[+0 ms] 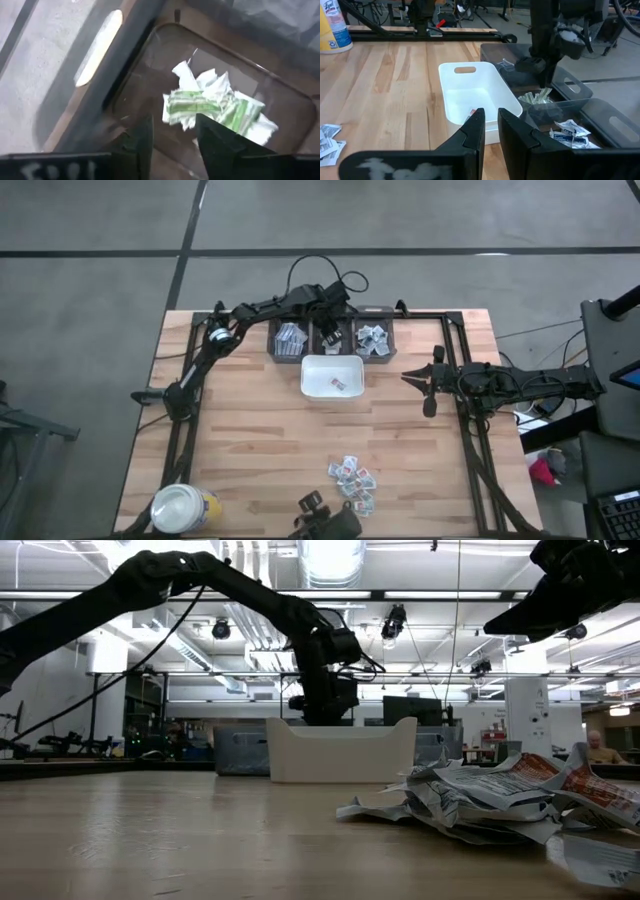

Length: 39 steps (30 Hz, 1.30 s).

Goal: Pick & Place First Aid Supplies
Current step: Put the white alcohol pad into the right black bin

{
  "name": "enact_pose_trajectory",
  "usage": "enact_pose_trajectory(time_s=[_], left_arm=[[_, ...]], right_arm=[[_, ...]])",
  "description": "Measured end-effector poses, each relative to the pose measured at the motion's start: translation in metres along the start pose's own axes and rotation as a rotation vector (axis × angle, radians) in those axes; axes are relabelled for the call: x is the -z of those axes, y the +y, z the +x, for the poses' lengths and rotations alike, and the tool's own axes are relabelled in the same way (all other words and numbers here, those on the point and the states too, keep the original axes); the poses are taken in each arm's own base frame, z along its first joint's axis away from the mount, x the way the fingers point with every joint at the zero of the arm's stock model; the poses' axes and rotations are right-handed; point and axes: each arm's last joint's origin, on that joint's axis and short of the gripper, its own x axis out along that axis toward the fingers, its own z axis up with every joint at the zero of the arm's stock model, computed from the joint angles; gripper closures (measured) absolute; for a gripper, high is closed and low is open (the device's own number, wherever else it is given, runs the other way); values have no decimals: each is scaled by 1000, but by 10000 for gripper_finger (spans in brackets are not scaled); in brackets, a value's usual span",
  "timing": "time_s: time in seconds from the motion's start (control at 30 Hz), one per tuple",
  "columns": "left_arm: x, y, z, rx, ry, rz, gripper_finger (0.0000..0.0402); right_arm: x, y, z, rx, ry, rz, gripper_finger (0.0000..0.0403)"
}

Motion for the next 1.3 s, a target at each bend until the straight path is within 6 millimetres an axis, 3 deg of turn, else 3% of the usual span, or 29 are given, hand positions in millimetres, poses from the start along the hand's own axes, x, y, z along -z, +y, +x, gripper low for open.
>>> enact_pose_trajectory(time_s=[0.2, 0.4, 0.63, 0.87, 1.07, 1.3], left_arm=[[-5, -2, -50, 20, 7, -88, 244], [1, -30, -108, 168, 20, -177, 244], [19, -107, -163, 278, -32, -87, 244], [50, -197, -199, 348, -75, 76, 244], [82, -255, -219, 334, -120, 188, 244], [112, -298, -214, 364, -147, 215, 244]], right_arm=[[0, 0, 0, 0, 0, -3, 351], [0, 0, 0, 0, -1, -2, 351], [0, 0, 0, -1, -1, 0, 351], [0, 0, 0, -2, -1, 0, 351], [0, 0, 0, -2, -1, 0, 351], [0, 0, 0, -2, -1, 0, 351]])
